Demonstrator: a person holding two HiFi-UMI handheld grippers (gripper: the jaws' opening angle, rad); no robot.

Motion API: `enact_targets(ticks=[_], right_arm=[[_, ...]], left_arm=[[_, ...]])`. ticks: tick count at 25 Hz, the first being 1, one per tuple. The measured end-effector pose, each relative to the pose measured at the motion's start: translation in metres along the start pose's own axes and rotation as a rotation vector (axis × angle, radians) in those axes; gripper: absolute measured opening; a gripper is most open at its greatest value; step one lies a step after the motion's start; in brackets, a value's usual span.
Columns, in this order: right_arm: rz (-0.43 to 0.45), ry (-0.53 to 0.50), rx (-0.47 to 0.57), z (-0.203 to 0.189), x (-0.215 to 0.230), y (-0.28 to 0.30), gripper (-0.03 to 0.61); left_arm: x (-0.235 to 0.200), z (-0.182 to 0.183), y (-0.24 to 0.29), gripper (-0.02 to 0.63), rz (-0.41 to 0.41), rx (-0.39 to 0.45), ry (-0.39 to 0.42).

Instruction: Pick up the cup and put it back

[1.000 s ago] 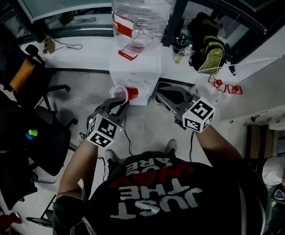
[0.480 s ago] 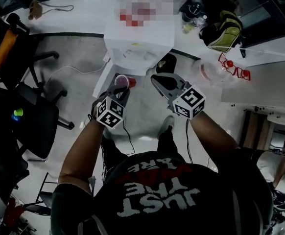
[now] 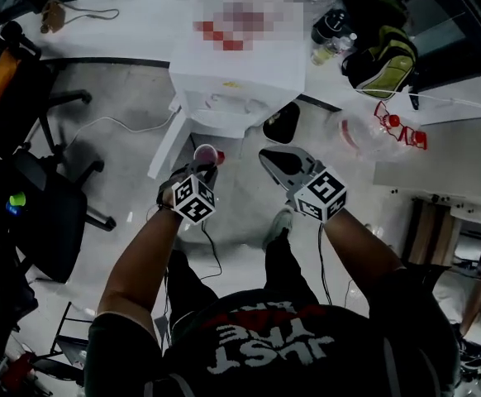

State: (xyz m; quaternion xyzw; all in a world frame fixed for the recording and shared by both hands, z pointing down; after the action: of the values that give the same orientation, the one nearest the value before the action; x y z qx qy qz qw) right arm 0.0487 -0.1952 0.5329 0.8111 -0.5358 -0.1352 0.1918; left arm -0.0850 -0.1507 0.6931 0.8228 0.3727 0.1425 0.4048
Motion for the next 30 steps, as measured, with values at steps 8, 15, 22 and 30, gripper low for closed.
enact_targets(ticks=[8, 15, 22, 30], right_arm=[[0.069, -0.055, -0.005, -0.172, 0.012, 0.103, 0.035], [0.145, -0.070, -0.067, -0.338, 0.009, 0.172, 0.035], [0.184, -0.068, -0.067, -0.425, 0.013, 0.191, 0.034], [0.113, 0.008, -0.063, -0.466, 0.019, 0.162, 0.034]], left_arm=[[-0.038, -0.112, 0.199, 0.028, 0.072, -0.122, 0.146], [-0.094, -0.165, 0.335, 0.028, 0.167, -0.183, 0.223], [-0.137, -0.177, 0.441, 0.028, 0.213, -0.259, 0.225], [-0.166, -0.176, 0.494, 0.028, 0.266, -0.349, 0.300]])
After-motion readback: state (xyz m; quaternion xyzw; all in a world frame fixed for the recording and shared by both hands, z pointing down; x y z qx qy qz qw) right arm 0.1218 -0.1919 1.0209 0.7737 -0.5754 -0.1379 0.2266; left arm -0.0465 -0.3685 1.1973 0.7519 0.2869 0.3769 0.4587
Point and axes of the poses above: the fingertips, and each gripper's own axes: y forward along the fingers, x to its right, z out of its top, the point moved 5 cm from there along -y, backward along the fingers, and after that the axes turned 12 degrees about -y, right-handed, at the moved point
